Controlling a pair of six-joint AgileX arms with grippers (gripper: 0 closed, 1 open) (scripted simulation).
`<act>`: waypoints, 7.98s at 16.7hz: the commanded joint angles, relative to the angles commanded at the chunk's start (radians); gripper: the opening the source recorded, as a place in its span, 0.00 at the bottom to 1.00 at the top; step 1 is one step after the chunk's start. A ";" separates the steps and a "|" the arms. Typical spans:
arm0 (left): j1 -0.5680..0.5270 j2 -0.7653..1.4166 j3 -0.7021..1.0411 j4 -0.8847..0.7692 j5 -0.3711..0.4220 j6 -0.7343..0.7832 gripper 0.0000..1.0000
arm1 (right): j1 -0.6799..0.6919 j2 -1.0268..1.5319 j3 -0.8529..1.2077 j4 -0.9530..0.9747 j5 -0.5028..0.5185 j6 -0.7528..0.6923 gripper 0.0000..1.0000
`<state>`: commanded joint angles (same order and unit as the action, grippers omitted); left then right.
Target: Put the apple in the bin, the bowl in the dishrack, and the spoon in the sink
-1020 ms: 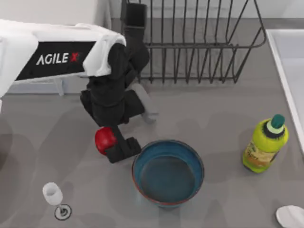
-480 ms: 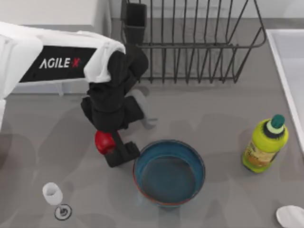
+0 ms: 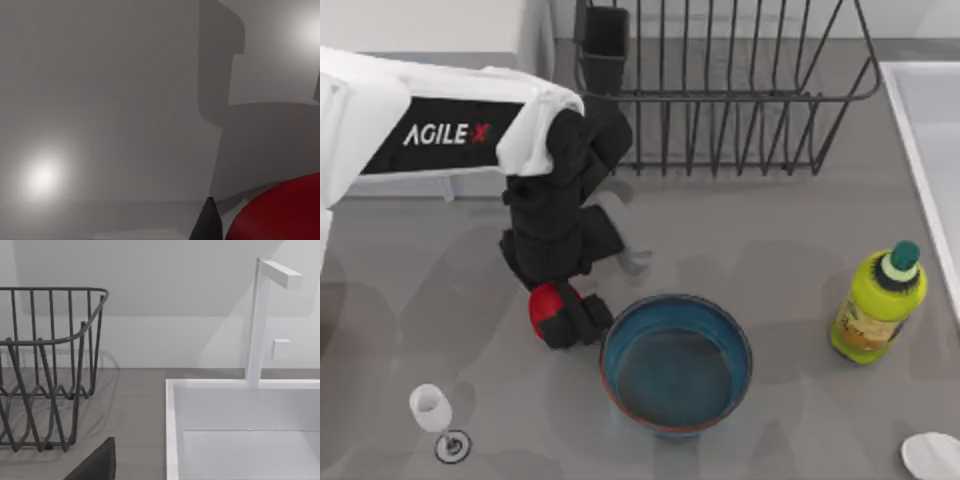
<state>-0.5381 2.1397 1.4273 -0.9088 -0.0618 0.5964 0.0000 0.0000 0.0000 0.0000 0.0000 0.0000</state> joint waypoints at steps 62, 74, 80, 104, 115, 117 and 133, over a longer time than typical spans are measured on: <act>0.841 -0.610 -0.138 -0.311 0.082 -1.749 0.00 | 0.000 0.000 0.000 0.000 0.000 0.000 1.00; 0.844 -0.557 -0.348 -0.045 0.081 -1.755 0.00 | 0.000 0.000 0.000 0.000 0.000 0.000 1.00; 0.844 -0.557 -0.349 -0.044 0.081 -1.755 0.15 | 0.000 0.000 0.000 0.000 0.000 0.000 1.00; 0.832 -0.616 -0.388 -0.008 0.081 -1.712 1.00 | 0.000 0.000 0.000 0.000 0.000 0.000 1.00; 0.686 -1.401 -0.913 0.452 0.072 -1.148 1.00 | 0.000 0.000 0.000 0.000 0.000 0.000 1.00; 0.653 -1.583 -1.031 0.555 0.070 -1.018 1.00 | 0.000 0.000 0.000 0.000 0.000 0.000 1.00; 0.538 -2.140 -1.427 0.909 0.062 -0.596 1.00 | 0.000 0.000 0.000 0.000 0.000 0.000 1.00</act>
<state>0.0000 0.0001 0.0000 0.0001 0.0000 0.0000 0.0001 0.0001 0.0001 -0.0001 0.0000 0.0001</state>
